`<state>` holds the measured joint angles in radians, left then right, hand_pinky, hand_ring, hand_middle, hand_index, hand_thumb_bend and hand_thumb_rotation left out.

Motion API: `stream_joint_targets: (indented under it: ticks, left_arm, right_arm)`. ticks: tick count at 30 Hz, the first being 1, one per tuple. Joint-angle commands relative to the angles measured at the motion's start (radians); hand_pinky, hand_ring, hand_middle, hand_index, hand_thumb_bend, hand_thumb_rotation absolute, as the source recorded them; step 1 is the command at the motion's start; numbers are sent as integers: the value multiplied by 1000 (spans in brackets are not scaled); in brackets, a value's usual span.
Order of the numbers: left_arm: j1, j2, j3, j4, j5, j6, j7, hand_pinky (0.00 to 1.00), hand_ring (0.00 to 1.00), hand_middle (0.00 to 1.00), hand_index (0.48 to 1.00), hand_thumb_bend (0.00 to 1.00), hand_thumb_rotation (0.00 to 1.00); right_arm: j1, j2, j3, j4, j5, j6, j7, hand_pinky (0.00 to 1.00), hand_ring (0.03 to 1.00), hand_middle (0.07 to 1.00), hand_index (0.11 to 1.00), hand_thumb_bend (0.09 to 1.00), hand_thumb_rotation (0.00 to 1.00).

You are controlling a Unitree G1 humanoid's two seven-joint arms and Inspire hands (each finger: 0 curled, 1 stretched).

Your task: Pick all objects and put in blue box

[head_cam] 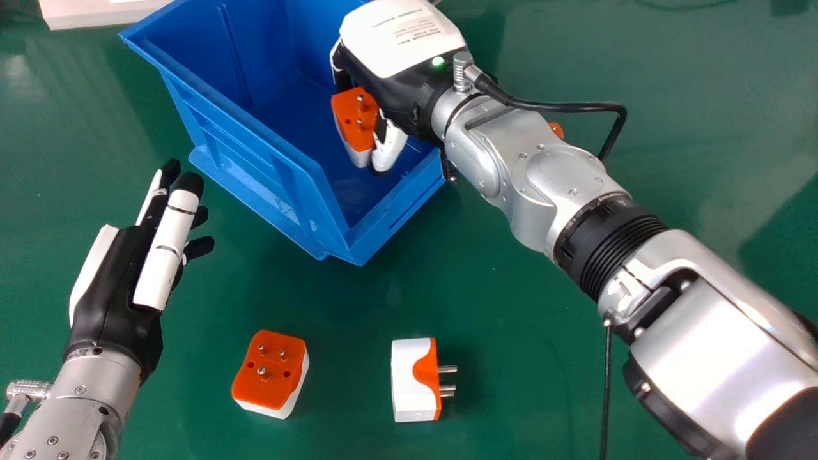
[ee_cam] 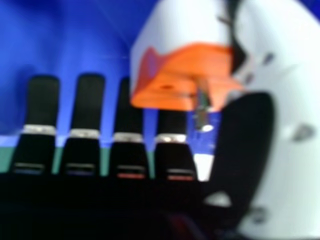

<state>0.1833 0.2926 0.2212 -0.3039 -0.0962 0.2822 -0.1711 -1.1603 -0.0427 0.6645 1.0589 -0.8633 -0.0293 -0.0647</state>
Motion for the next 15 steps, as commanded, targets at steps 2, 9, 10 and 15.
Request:
stream_joint_targets:
  ticks: [2, 9, 10, 15]
  left_arm:
    - [-13, 6, 1, -10, 10, -13, 3, 881, 939, 965, 998, 525, 1000]
    - [-18, 4, -1, -4, 11, -14, 2, 878, 938, 964, 996, 530, 1000]
    - [-21, 4, -1, 1, 12, -15, 1, 879, 938, 964, 996, 530, 1000]
    - [-32, 6, 0, 18, 12, -18, -1, 879, 938, 964, 996, 528, 1000]
  right_arm:
    - [-5, -5, 4, -30, -3, -1, -23, 869, 952, 957, 939, 536, 202]
    - [-1, -15, 2, -39, -2, -4, -23, 922, 997, 998, 993, 502, 245]
    - [1, -15, 2, -39, -2, -3, -23, 923, 998, 998, 994, 501, 246]
    - [13, -20, -1, -46, 0, 1, -28, 924, 1000, 1000, 996, 496, 257]
